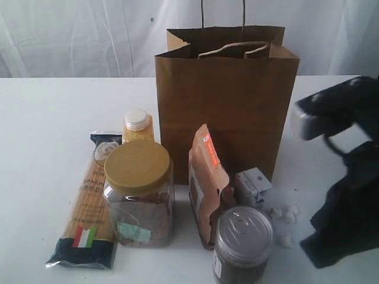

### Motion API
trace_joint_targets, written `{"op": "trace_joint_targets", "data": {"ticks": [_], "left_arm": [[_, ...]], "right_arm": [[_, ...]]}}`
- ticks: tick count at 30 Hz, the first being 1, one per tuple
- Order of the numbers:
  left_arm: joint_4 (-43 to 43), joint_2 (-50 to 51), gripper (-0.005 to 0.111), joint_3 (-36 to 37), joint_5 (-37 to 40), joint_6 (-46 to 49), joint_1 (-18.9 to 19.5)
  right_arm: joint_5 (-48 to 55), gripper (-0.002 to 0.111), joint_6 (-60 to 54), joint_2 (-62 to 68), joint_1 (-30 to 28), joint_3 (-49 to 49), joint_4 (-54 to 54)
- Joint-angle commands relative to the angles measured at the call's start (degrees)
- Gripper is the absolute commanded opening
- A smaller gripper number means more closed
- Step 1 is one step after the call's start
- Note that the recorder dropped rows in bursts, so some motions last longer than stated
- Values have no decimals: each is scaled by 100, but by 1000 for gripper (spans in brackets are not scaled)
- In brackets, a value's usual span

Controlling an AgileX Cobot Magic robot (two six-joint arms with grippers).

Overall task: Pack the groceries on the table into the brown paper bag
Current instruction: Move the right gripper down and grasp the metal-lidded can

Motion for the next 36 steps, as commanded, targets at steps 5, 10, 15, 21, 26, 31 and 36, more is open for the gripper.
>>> {"op": "trace_joint_targets", "data": {"ticks": [5, 10, 15, 21, 26, 31, 36], "left_arm": [[3, -18, 0, 20, 21, -27, 26], [3, -18, 0, 20, 21, -27, 26], [3, -18, 0, 20, 21, -27, 26], [3, -18, 0, 20, 21, -27, 26], [3, -18, 0, 20, 21, -27, 26], [3, -18, 0, 20, 21, -27, 26], [3, -18, 0, 20, 21, -27, 26]], "right_arm": [[-383, 1, -388, 1038, 188, -5, -110], [-609, 26, -936, 1054, 188, -50, 343], [-785, 75, -1010, 1098, 188, -50, 552], [-1211, 84, -1033, 1413, 188, -50, 816], [-1492, 84, -896, 1895, 188, -50, 604], [-1613, 84, -775, 2284, 188, -50, 590], [-1537, 75, -620, 2555, 188, -50, 590]]}}
